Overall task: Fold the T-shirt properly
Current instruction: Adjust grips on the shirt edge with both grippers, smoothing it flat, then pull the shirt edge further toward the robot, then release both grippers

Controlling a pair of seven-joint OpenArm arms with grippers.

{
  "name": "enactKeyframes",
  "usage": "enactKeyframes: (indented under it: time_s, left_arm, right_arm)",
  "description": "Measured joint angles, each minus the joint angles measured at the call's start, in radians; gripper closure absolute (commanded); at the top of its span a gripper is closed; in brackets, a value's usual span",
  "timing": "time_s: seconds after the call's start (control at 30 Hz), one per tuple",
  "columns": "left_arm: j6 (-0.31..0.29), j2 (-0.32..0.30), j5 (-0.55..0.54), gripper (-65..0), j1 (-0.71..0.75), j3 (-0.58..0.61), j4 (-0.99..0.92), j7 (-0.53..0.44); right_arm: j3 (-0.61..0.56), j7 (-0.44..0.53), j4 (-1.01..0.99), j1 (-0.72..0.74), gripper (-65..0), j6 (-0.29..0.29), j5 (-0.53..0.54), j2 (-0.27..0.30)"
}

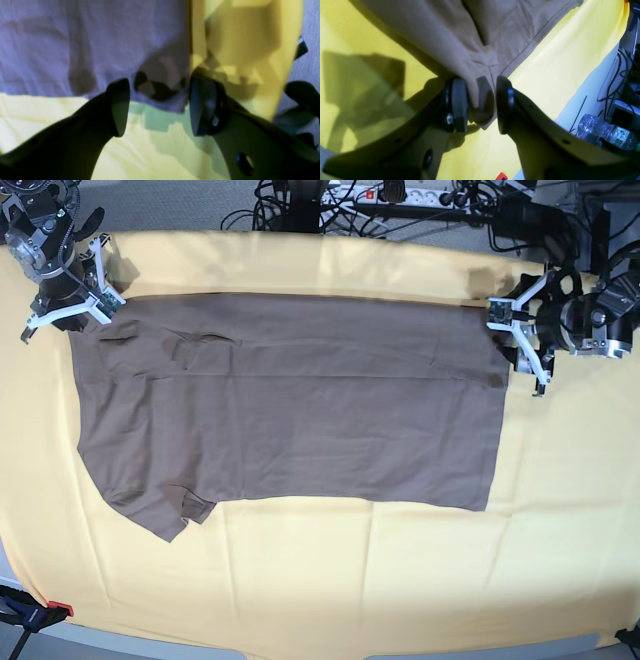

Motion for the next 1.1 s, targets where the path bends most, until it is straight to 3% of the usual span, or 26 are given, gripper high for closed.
enactKeyframes:
  time_s: [0.1,0.13,0.27,0.3,0.4,0.8,0.93,1.1]
  left_arm:
    - [-0.006,0.008,0.004,-35.6,-0.003,-0.002,-0.01,-0.012]
    - [-0.007,0.008,0.003,-32.0,-0.003,-0.002,-0.01,-0.012]
    - [-0.014,0.009,0.012,-2.2,-0.002,0.0,-0.011,-0.011]
    - [-0.014,0.009,0.012,0.0,-0.002,0.0,-0.011,-0.011]
    - [-0.014,0.005,0.013,0.0,-0.002,0.0,0.001,-0.005]
    - [-0.01,-0.039,-0.005,0.0,-0.09,0.0,0.093,-0.013]
    - [-0.01,-0.038,-0.072,0.0,-0.094,0.0,0.092,-0.009]
    - [-0.01,-0.055,-0.114,0.0,-0.094,0.001,0.092,-0.01]
  right_arm:
    - [0.0,0.0,0.0,0.0,-21.2,0.0,0.0,0.0]
    - [0.0,0.0,0.0,0.0,-21.2,0.0,0.0,0.0]
    - [0.0,0.0,0.0,0.0,-20.7,0.0,0.0,0.0]
    - [0.0,0.0,0.0,0.0,-18.5,0.0,0.0,0.0]
    - [0.0,0.0,0.0,0.0,0.0,-0.025,0.0,0.0]
    - [0.0,-0.042,0.011,0.0,0.0,-0.042,-0.056,0.0]
    - [0.0,-0.068,0.024,0.0,0.0,0.014,-0.044,0.003]
    - [0.0,-0.161,0.03,0.0,0.0,0.087,0.048,0.081]
